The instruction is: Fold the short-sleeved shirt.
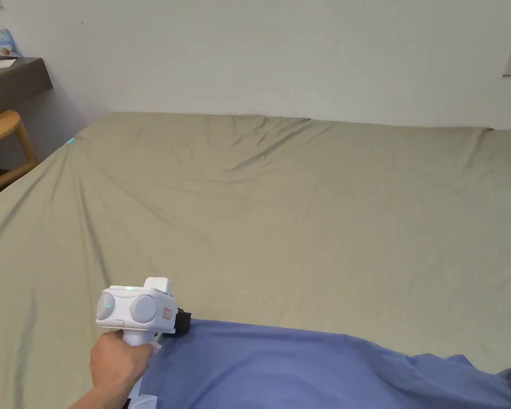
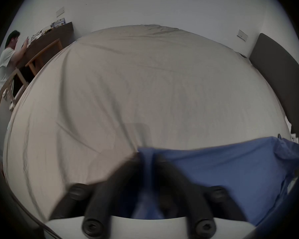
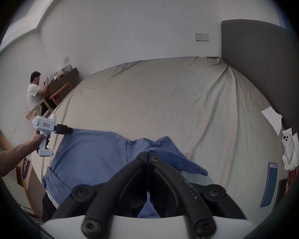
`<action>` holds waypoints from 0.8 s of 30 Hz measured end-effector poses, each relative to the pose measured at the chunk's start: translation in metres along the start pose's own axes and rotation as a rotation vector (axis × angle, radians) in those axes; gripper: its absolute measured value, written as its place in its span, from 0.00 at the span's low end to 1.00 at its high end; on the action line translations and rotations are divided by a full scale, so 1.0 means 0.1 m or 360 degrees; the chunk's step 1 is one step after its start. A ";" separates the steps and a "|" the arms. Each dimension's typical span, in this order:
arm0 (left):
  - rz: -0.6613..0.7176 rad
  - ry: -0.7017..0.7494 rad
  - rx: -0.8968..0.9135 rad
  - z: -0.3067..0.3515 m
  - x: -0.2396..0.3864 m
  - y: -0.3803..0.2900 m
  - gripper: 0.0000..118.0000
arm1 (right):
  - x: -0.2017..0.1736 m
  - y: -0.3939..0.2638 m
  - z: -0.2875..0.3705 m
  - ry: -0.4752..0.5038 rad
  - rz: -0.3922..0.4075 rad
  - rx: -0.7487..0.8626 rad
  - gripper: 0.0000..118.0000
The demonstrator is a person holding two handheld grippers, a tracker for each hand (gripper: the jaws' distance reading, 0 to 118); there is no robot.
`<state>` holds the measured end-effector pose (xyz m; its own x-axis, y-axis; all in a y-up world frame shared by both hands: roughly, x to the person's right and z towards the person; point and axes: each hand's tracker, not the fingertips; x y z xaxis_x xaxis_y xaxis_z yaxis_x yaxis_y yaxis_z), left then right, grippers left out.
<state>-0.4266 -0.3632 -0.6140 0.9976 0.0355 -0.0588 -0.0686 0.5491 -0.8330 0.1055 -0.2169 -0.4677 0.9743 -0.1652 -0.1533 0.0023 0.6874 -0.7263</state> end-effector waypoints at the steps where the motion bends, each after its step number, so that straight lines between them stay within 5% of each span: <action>1: -0.0045 -0.0002 0.0000 0.01 0.06 -0.01 0.04 | -0.02 0.00 -0.01 -0.0011 0.0005 0.0006 0.01; 4: -0.0213 0.0026 -0.0032 0.05 0.19 -0.09 0.04 | -0.01 0.01 -0.03 -0.0001 0.0017 0.0003 0.01; 13: -0.0166 -0.0158 0.0221 0.82 0.00 -0.12 0.04 | 0.03 0.00 0.16 -0.0007 0.0030 0.0052 0.01; 24: -0.0144 -0.0402 0.0463 2.44 -0.38 -1.49 0.04 | 0.08 -0.80 1.01 -0.0010 0.0176 0.0083 0.01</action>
<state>-0.4531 -0.2424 -0.3531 0.9714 0.1605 0.1751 -0.0130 0.7719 -0.6356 0.1360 -0.2022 -0.3435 0.9706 -0.0822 -0.2264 -0.0936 0.7372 -0.6691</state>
